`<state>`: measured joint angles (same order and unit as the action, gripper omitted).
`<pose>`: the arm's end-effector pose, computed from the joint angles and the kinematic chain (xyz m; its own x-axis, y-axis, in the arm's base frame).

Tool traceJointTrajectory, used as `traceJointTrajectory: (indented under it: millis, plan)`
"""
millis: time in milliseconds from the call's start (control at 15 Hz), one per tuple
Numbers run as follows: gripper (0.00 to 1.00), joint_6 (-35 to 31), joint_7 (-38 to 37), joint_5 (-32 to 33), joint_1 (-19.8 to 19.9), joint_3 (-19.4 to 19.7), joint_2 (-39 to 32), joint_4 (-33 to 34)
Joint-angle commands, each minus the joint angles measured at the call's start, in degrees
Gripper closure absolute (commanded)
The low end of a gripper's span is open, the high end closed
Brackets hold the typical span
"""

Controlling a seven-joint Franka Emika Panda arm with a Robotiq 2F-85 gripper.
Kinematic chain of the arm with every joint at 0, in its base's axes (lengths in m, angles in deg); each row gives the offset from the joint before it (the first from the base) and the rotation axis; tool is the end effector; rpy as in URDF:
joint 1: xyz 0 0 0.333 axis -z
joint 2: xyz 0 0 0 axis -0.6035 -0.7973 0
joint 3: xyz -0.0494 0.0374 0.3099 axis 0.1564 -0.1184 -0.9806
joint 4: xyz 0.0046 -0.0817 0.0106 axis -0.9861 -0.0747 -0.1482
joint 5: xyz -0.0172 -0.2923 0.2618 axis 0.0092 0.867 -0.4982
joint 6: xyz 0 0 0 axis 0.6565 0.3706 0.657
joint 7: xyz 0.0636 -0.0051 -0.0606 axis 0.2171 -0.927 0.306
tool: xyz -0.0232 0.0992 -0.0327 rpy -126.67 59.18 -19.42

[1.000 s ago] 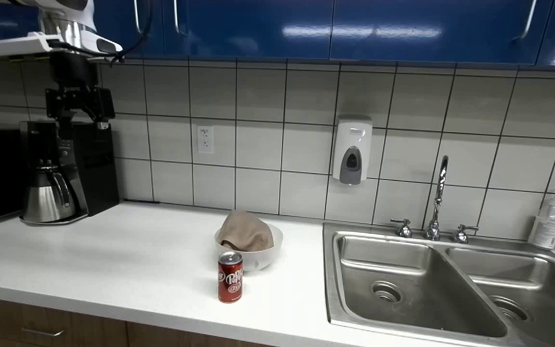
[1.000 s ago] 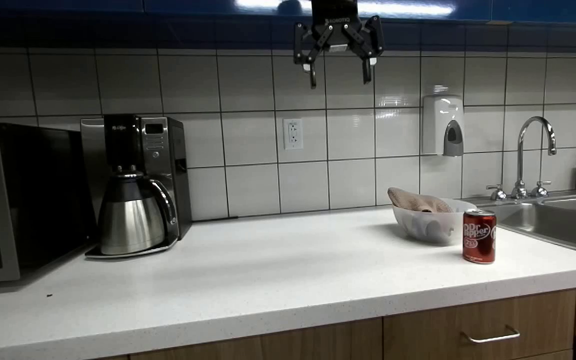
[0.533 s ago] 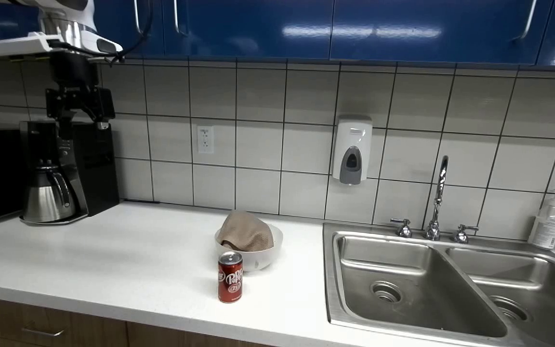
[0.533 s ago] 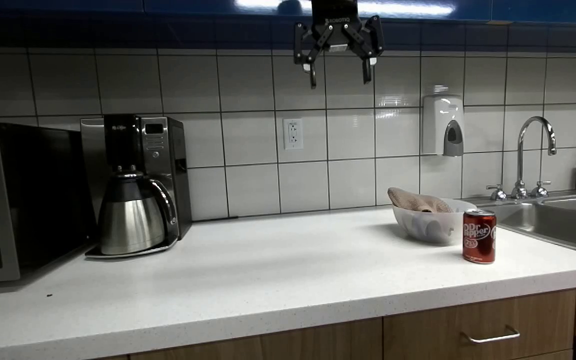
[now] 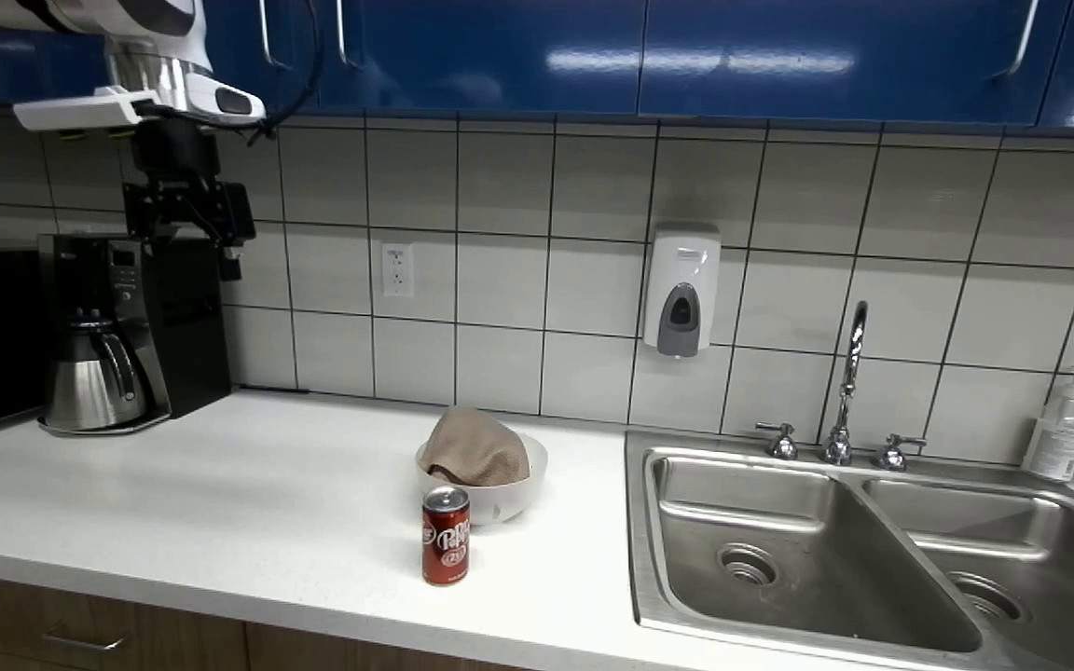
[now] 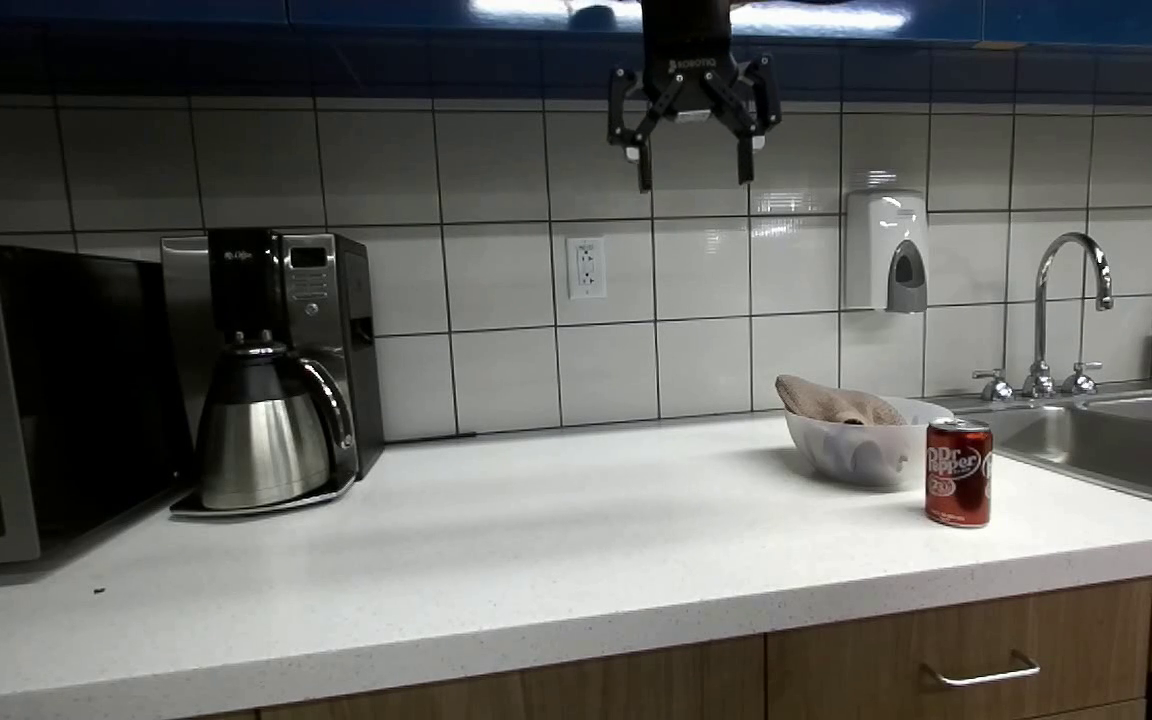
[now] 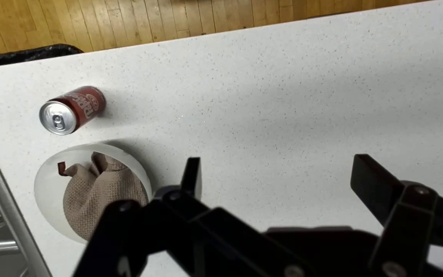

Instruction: Pick the brown towel from the clear bowl and place it on the counter top

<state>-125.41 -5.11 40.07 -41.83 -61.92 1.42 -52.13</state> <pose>0.4693 0.1543 0.5210 0.9943 -0.0989 0.0405 -0.1008 -0.9938 0.0476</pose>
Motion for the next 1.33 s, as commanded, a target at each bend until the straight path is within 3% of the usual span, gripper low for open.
traceJointTrajectory:
  millis: [0, 800, 1267]
  plan:
    - [0.00, -5.0, 4.2, 1.0, 0.2, 2.7, 2.2, -3.7]
    - [0.00, -15.4, 22.5, 0.6, 3.3, 12.8, 0.1, -8.7]
    - [0.00, -21.8, 26.1, 3.1, 6.0, 15.9, -3.8, -9.8]
